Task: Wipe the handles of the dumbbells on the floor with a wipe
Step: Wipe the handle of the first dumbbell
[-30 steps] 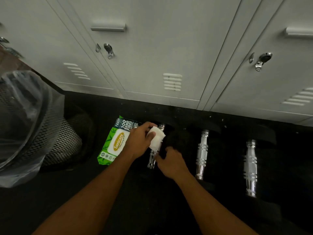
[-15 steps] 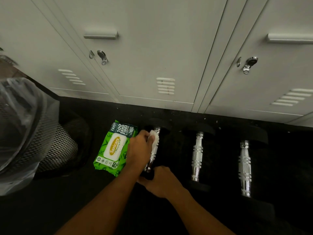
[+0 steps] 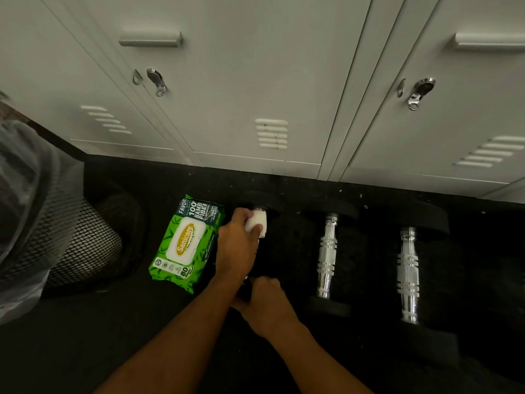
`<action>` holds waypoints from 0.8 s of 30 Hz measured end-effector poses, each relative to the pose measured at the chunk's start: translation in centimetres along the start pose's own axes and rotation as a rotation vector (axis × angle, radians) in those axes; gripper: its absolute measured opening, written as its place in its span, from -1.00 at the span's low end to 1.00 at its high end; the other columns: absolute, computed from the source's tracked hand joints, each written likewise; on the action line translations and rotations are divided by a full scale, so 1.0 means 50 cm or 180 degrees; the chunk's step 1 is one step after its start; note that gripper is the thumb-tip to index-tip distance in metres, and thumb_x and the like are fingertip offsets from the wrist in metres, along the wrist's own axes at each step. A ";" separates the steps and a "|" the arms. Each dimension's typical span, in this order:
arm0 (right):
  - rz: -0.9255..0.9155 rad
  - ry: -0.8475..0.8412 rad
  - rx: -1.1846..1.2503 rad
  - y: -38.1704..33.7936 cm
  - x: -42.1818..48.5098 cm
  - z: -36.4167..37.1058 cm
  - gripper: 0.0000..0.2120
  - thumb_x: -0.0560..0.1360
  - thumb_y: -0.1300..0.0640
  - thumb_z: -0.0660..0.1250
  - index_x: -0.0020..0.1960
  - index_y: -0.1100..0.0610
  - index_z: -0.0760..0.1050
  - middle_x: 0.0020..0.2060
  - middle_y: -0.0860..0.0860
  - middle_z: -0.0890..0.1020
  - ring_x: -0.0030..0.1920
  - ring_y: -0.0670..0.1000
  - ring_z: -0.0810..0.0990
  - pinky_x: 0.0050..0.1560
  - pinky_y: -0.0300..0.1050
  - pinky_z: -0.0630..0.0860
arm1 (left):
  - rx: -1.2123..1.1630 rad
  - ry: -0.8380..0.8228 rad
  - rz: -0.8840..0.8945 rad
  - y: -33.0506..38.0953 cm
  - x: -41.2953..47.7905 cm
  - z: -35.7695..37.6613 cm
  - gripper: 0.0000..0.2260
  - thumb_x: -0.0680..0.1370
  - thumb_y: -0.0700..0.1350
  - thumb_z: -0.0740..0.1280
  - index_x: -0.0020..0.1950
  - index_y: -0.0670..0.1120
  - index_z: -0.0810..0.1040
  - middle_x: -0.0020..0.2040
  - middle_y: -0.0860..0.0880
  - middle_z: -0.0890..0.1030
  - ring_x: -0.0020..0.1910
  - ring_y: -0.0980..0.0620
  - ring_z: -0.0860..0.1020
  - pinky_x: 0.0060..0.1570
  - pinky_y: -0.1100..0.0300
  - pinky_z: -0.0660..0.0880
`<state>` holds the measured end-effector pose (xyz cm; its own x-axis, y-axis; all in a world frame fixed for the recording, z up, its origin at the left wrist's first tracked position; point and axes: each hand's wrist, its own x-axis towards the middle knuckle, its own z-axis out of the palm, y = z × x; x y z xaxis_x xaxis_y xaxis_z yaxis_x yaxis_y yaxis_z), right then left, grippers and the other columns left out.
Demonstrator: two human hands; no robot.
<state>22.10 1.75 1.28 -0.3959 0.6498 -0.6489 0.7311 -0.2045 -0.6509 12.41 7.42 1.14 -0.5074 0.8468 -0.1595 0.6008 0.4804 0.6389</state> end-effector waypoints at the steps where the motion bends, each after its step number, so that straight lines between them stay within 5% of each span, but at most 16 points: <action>1: -0.0004 0.0021 0.0015 0.000 0.000 0.002 -0.53 0.38 -0.18 0.41 0.10 0.15 0.54 0.02 0.11 0.59 -0.07 0.06 0.62 -0.04 -0.03 0.60 | 0.0042 -0.0017 -0.0067 -0.002 0.002 0.001 -0.75 0.53 -0.08 0.41 0.17 -0.04 0.49 0.08 -0.10 0.64 -0.04 0.02 0.60 -0.23 0.36 0.44; 9: 0.0007 0.0046 0.0104 -0.012 -0.004 0.005 -0.55 0.41 -0.16 0.40 0.11 0.15 0.53 0.03 0.10 0.58 -0.07 0.04 0.61 -0.06 -0.08 0.58 | 0.0278 -0.0384 -0.0229 -0.022 -0.009 -0.011 -0.73 0.54 -0.08 0.38 0.23 -0.06 0.47 0.12 -0.13 0.61 0.02 -0.03 0.60 -0.10 0.21 0.47; 13: -0.0087 -0.0047 -0.0176 -0.015 0.000 0.007 -0.76 0.47 0.02 0.37 0.02 0.18 0.54 -0.01 0.16 0.60 -0.09 0.11 0.62 -0.06 -0.05 0.59 | 0.0592 -0.0543 -0.0124 -0.044 -0.062 -0.033 -0.78 0.57 -0.10 0.31 0.22 -0.01 0.48 0.02 -0.13 0.63 -0.06 -0.06 0.61 -0.05 0.01 0.58; 17: -0.0184 -0.0004 -0.0288 -0.016 -0.002 0.012 -0.86 0.51 0.14 0.30 0.01 0.17 0.54 -0.02 0.17 0.60 -0.11 0.12 0.61 -0.09 -0.06 0.59 | 0.0886 -0.0495 0.0285 -0.058 -0.106 -0.055 -0.64 0.58 -0.19 0.27 0.38 -0.05 0.48 0.20 -0.09 0.59 0.16 -0.04 0.52 0.17 0.13 0.49; 22: -0.0235 -0.0022 -0.0424 -0.018 -0.003 0.010 -0.82 0.54 0.16 0.27 0.10 0.19 0.52 0.02 0.18 0.58 -0.04 0.13 0.59 -0.07 -0.09 0.54 | 0.0422 -0.0322 -0.0095 -0.037 -0.097 -0.048 -0.73 0.64 -0.04 0.19 0.17 -0.10 0.62 -0.12 -0.09 0.67 -0.18 0.05 0.61 -0.11 0.12 0.57; 24: -0.0221 -0.0011 -0.0431 -0.017 -0.006 0.008 -0.81 0.54 0.15 0.26 0.12 0.18 0.51 0.05 0.17 0.55 0.00 0.11 0.56 -0.06 -0.10 0.52 | 0.0410 -0.0276 -0.0209 -0.038 -0.088 -0.038 -0.69 0.64 0.01 0.21 0.30 -0.06 0.57 -0.02 -0.11 0.69 -0.08 0.00 0.63 -0.03 0.10 0.57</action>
<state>21.37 1.44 1.88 -0.4498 0.6563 -0.6057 0.7702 -0.0584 -0.6352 12.33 2.36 2.06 -0.4963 0.8265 -0.2655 0.6453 0.5558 0.5241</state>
